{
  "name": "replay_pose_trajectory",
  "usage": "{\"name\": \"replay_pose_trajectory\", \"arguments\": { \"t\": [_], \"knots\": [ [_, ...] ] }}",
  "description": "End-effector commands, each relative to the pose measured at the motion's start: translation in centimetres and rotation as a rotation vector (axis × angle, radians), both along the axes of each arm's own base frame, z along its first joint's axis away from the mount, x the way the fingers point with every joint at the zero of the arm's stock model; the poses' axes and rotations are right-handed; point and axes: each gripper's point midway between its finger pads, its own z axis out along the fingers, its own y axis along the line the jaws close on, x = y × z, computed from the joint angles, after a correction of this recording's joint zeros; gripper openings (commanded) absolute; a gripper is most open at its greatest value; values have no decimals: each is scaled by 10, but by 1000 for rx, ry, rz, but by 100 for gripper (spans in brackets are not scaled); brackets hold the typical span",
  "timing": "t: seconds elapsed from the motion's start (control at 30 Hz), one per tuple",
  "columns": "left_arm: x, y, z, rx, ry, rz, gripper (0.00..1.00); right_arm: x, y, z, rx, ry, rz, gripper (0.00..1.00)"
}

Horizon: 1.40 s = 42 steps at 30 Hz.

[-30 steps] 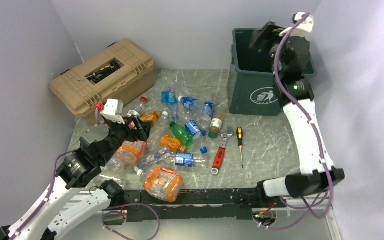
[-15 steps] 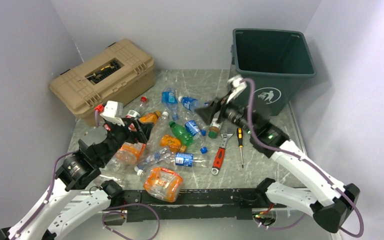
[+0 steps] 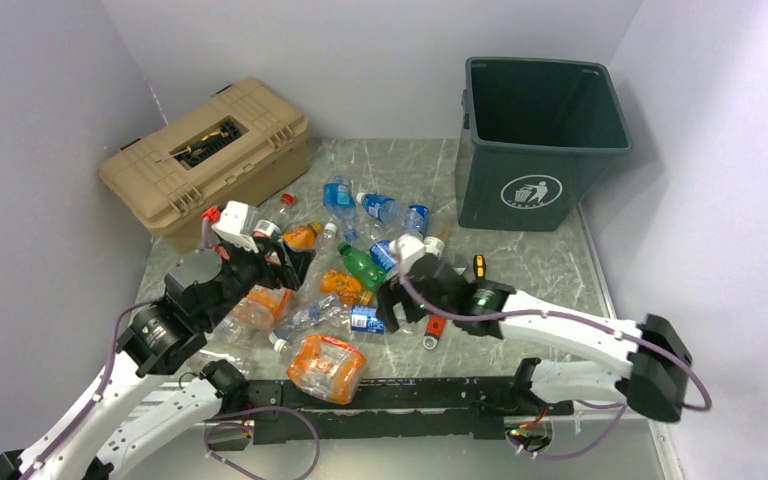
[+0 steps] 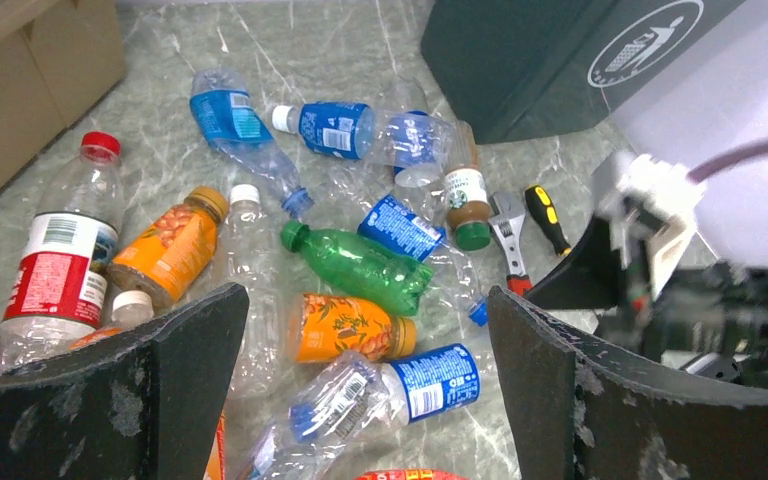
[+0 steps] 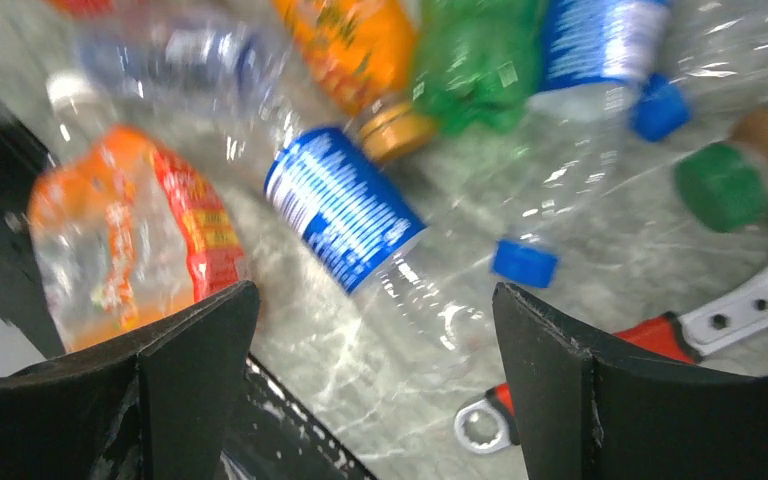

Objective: Put the plastic bottles in the bin
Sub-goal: Pick up the plastic bottle at the center of the board.

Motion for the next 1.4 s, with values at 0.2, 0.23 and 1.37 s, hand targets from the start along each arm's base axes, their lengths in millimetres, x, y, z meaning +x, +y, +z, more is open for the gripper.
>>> {"name": "replay_pose_trajectory", "arguments": {
  "t": [0.2, 0.23, 1.37],
  "knots": [
    [1, -6, 10, -4, -27, -29, 99, -11, 20, -23, -320, -122, 93, 94],
    [1, -6, 10, -6, -30, -28, 99, -10, 21, -24, -332, -130, 108, 94],
    [1, -8, 9, -3, -24, -39, 99, -31, 30, -114, -552, -52, 432, 73]
  ]
}}
